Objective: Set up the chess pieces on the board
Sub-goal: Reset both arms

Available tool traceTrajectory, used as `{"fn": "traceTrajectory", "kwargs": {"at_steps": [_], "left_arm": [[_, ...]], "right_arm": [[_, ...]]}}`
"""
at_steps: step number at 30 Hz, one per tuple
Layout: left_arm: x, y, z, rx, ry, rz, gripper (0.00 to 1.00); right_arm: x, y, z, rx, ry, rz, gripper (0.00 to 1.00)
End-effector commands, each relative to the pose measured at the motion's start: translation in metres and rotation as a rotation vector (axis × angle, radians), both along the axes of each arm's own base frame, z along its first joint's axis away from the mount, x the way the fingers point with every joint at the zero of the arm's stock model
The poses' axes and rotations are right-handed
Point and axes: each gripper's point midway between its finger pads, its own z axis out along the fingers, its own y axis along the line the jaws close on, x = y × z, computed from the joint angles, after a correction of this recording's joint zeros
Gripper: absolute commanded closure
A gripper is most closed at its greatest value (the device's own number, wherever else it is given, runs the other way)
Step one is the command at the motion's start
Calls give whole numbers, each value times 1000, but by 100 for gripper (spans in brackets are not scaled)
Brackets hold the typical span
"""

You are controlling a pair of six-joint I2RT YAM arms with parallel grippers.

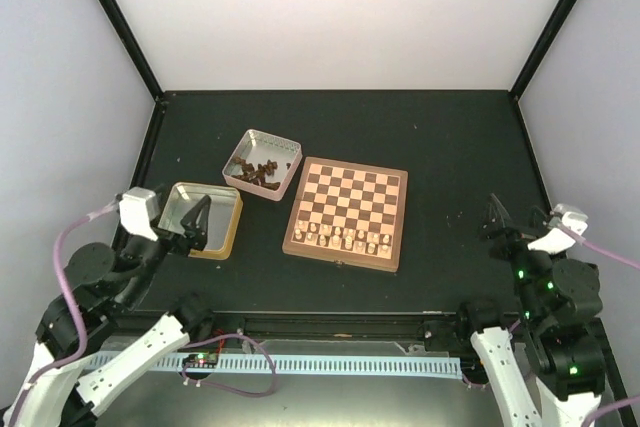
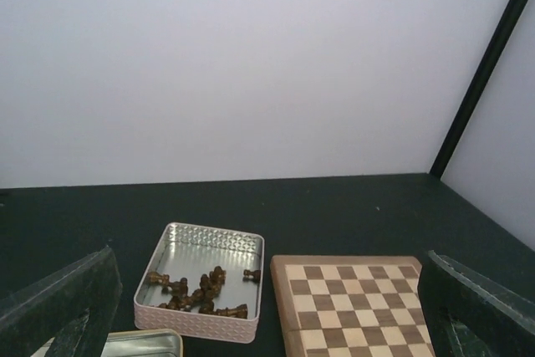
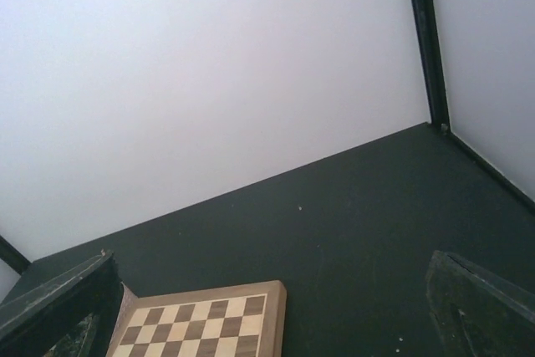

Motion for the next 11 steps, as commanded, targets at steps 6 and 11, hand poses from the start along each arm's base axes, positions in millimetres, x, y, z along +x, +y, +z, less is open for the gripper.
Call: {"fn": "traceTrajectory", "kwargs": {"at_steps": [6,11], "left_arm": [[-23,32,10,1,-15,57,1],[-18,26,4,20,-8,46,1]], "right_arm": [[-24,-13,-6,-16,-9,-58,0],[-21,-11,-8,-9,-1,-45,0]]}}
